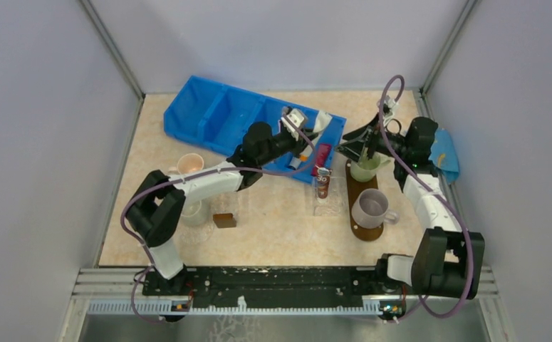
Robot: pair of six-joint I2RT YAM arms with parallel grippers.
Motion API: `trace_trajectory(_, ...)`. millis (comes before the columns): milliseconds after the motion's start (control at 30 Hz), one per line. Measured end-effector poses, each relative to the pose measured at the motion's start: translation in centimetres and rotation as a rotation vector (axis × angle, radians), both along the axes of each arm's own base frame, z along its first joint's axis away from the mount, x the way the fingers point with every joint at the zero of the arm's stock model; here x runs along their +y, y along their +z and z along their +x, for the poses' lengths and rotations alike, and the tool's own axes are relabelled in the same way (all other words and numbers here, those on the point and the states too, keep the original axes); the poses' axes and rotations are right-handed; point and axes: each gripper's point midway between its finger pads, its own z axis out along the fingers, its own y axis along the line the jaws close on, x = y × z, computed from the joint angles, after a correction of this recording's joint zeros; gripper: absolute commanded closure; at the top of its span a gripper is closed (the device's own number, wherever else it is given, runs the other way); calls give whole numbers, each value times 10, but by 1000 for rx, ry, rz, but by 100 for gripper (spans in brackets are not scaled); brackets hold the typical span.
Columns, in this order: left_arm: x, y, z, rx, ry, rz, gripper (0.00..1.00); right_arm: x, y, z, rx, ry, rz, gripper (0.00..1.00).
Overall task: Prepare toiletry sets of a toothbrush and toothpaste on the tray
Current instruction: Pick up the toothpaste from the storage box.
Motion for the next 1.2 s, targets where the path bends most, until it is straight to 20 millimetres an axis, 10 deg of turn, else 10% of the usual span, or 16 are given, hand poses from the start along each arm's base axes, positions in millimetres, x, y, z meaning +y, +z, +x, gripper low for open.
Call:
trace_trajectory(367, -15, 6, -16, -101, -38, 38, 96, 30, 19, 28, 22, -83, -41, 32)
trace_trajectory(833, -18, 3, -19, -145, -26, 87, 94, 33, 1, 46, 103, -177, -86, 95)
trace_trajectory(1200, -14, 11, -24, -168, -12, 78, 46, 38, 7, 42, 77, -133, -71, 100)
